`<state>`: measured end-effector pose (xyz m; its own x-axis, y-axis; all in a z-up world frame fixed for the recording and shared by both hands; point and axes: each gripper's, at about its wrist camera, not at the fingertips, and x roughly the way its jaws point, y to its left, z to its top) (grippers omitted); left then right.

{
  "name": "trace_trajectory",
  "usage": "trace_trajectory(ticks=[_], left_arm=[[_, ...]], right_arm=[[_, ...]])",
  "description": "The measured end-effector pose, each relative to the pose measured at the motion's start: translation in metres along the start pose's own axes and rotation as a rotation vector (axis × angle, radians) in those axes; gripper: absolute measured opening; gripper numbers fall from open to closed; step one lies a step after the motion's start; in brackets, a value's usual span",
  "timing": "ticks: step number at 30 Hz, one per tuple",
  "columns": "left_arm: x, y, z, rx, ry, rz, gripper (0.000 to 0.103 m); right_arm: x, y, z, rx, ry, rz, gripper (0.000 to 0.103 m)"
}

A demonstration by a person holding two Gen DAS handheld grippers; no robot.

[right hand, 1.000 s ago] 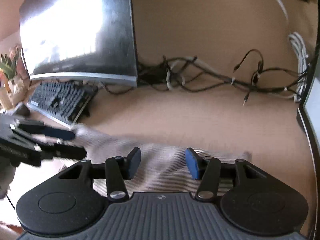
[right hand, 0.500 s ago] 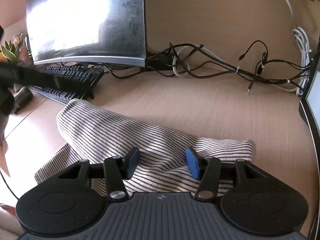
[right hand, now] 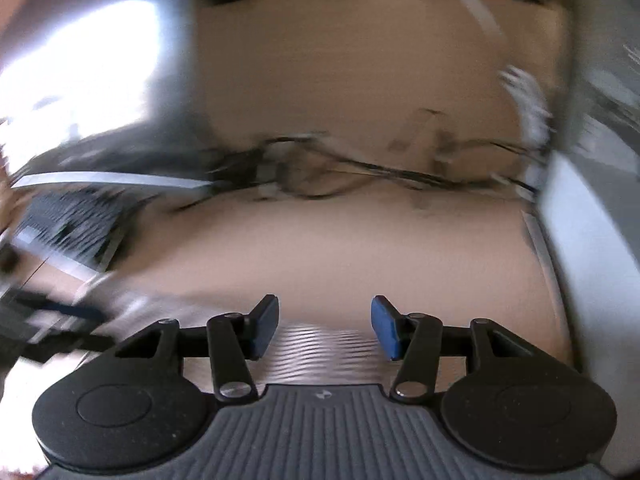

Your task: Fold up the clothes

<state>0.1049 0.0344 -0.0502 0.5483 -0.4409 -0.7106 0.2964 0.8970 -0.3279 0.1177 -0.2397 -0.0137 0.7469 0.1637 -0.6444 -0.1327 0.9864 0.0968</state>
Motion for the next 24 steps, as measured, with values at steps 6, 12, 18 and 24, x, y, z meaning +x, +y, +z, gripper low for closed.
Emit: trace_trajectory(ticks=[6,12,18,24], left_arm=[[0.002,-0.007,-0.002,0.026,0.0,0.012,0.083],[0.002,-0.015,-0.005,0.074,0.006,0.029,0.087],[0.001,-0.014,-0.006,0.069,0.001,0.029,0.087],[0.0,-0.015,-0.005,0.063,-0.003,0.028,0.087]], right_arm=[[0.013,-0.023,-0.015,0.117,0.084,-0.033,0.054],[0.017,-0.024,-0.028,0.091,0.138,-0.053,0.06],[0.006,-0.023,-0.015,0.113,0.104,-0.023,0.062],[0.009,-0.013,-0.015,0.129,0.166,0.064,0.074]])
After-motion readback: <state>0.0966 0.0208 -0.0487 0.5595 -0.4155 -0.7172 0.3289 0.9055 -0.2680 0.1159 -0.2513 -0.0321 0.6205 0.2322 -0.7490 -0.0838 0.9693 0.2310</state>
